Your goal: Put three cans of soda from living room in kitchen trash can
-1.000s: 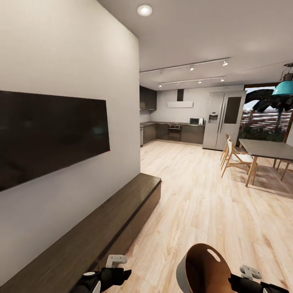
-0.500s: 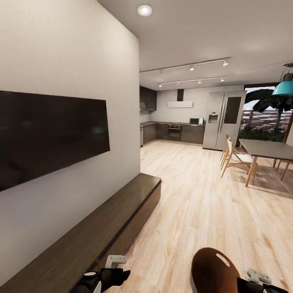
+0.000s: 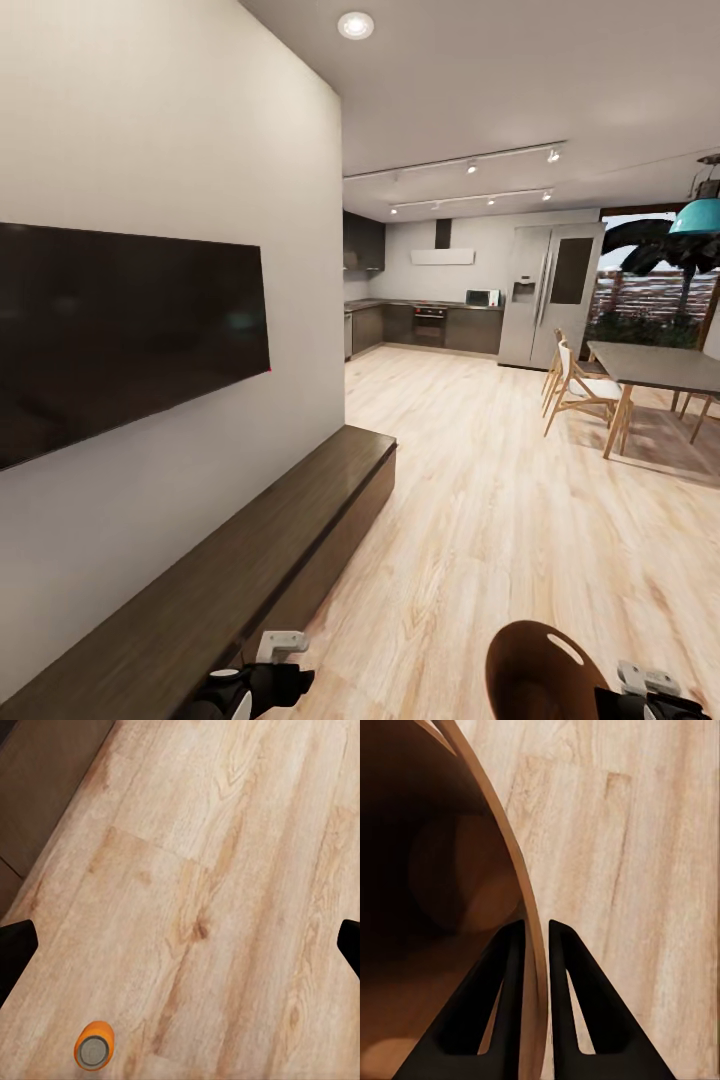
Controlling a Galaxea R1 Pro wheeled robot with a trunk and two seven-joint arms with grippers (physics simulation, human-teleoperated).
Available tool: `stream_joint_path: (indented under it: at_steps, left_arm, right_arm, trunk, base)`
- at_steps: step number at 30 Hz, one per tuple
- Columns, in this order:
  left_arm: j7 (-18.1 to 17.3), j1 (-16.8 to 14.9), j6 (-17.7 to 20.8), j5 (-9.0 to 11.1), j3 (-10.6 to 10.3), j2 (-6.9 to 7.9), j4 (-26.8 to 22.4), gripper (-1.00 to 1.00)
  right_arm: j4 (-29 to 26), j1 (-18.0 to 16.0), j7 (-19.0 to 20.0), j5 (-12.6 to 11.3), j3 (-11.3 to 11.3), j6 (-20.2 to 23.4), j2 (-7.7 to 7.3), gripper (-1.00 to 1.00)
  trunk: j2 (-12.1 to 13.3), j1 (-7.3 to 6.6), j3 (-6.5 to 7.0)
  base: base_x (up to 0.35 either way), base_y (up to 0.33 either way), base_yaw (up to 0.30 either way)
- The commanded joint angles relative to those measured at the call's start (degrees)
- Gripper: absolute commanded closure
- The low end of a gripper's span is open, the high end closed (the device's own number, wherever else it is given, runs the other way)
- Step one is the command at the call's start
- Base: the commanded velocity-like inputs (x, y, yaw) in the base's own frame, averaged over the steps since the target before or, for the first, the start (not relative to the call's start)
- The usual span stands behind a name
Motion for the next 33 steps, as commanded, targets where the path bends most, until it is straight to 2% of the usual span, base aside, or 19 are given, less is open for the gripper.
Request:
stream_joint_path:
  at_steps: [1,12,15,22,23,24,29,33]
  left_arm:
    - [0.0,0.0,0.0,0.0,0.0,0.0,0.01,-1.0]
    - [0.1,0.0,0.0,0.0,0.0,0.0,0.01,-1.0]
    - [0.55,0.98,-0.87,-0.87,0.0,0.75,0.98,-1.0]
    - [0.94,2.19,-0.87,-1.36,0.03,1.05,3.17,-1.0]
    - [0.96,2.21,-0.8,-1.39,0.04,1.05,7.09,-1.0]
    - [0.96,2.23,-0.67,-1.43,0.06,1.05,7.17,-1.0]
    - [1.75,2.27,-0.36,-1.48,0.08,1.05,7.28,-1.0]
    - [3.43,2.27,-0.24,-1.51,0.08,1.05,7.32,-1.0]
  right_arm:
    - [-0.06,-0.04,0.35,-0.32,-0.16,0.04,0.0,1.0]
    - [-0.15,-0.23,0.3,1.73,-0.16,0.09,-0.03,1.0]
    - [-0.6,0.85,0.42,2.02,0.31,-0.14,0.68,1.0]
    - [-2.14,3.44,0.72,3.12,0.38,1.7,0.86,1.0]
    - [-12.16,4.19,0.76,-0.35,0.38,12.96,0.91,1.0]
    - [-17.14,4.28,0.78,-0.39,0.42,17.27,1.04,1.0]
    - [-31.03,4.41,0.81,-0.32,0.7,31.37,1.86,1.0]
    - [-37.02,4.43,0.82,-0.23,0.74,36.95,1.97,1.0]
  trunk:
    - [0.0,0.0,0.01]
    - [0.0,0.0,0.01]
    - [0.0,0.0,0.01]
    - [0.0,0.0,0.01]
    - [0.0,0.0,0.01]
    - [0.0,0.0,0.01]
    - [0.0,0.0,0.01]
    - [0.0,0.0,0.01]
  base:
    - [0.0,0.0,0.0]
    - [0.0,0.0,0.0]
    - [0.0,0.0,0.0]
    - [0.0,0.0,0.0]
    - [0.0,0.0,0.0]
    - [0.0,0.0,0.0]
    - [0.0,0.0,0.0]
    - [0.0,0.0,0.0]
